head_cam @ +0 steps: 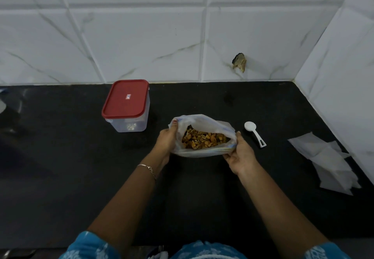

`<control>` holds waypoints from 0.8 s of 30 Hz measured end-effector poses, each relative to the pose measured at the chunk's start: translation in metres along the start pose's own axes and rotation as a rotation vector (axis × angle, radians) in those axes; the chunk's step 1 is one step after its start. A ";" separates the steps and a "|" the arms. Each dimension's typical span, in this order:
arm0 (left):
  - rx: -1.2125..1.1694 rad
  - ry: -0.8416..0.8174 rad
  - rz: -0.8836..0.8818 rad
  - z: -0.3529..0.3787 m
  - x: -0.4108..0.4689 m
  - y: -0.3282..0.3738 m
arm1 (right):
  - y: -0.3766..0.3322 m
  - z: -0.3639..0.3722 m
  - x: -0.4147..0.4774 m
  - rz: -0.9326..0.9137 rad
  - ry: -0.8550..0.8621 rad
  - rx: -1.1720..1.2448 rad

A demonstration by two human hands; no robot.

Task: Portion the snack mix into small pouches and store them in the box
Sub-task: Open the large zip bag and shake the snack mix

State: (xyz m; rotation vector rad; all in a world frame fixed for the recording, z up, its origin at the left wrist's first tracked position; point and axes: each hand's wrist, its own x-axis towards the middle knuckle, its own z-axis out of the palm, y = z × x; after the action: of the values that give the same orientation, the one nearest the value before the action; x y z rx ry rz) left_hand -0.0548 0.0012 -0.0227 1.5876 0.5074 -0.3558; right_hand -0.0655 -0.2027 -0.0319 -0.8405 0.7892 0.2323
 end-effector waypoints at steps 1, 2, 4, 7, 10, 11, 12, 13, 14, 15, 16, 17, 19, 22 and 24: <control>0.047 -0.017 -0.003 0.000 0.001 0.000 | -0.001 -0.002 0.000 -0.028 0.015 -0.056; 0.078 -0.022 0.034 0.001 0.000 0.000 | -0.001 -0.003 -0.001 -0.062 0.027 -0.135; 0.105 -0.002 0.136 0.003 -0.003 -0.001 | 0.002 -0.006 -0.002 -0.164 0.058 -0.315; 0.129 0.040 0.242 0.003 -0.004 -0.007 | 0.009 -0.015 -0.008 -0.605 0.073 -0.556; 0.176 0.075 0.245 0.005 -0.003 -0.010 | 0.013 -0.021 -0.012 -1.187 -0.126 -1.086; 0.174 0.103 0.244 0.006 -0.003 -0.010 | 0.012 -0.021 -0.009 -1.235 -0.203 -1.261; 0.164 0.141 0.280 0.006 -0.003 -0.009 | 0.010 -0.019 -0.007 -1.235 -0.251 -1.403; 0.160 0.176 0.373 0.005 -0.002 -0.009 | 0.007 -0.017 -0.003 -1.227 -0.260 -1.526; 0.181 0.192 0.509 0.003 -0.001 -0.008 | 0.004 -0.015 -0.001 -1.223 -0.233 -1.639; 0.234 0.178 0.647 0.001 0.000 -0.006 | -0.001 -0.012 0.002 -1.221 -0.195 -1.726; 0.304 0.136 0.756 -0.002 0.000 -0.004 | -0.006 -0.010 0.003 -1.223 -0.157 -1.778; 0.384 0.080 0.813 -0.005 0.000 -0.001 | -0.011 -0.008 0.005 -1.226 -0.120 -1.803; 0.497 -0.057 0.799 -0.013 0.001 0.005 | -0.023 -0.004 0.007 -1.199 -0.065 -1.846; 0.620 -0.209 0.722 -0.019 0.000 0.015 | -0.034 0.003 0.009 -1.041 -0.048 -1.981; 0.744 -0.220 0.672 -0.018 0.000 0.022 | -0.038 0.006 0.012 -0.996 -0.025 -2.061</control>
State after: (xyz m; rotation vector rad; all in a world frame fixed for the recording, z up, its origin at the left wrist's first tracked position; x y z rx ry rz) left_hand -0.0444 0.0182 -0.0020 2.2805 -0.3931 -0.1998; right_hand -0.0353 -0.2245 -0.0162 -2.9928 -0.3058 0.0746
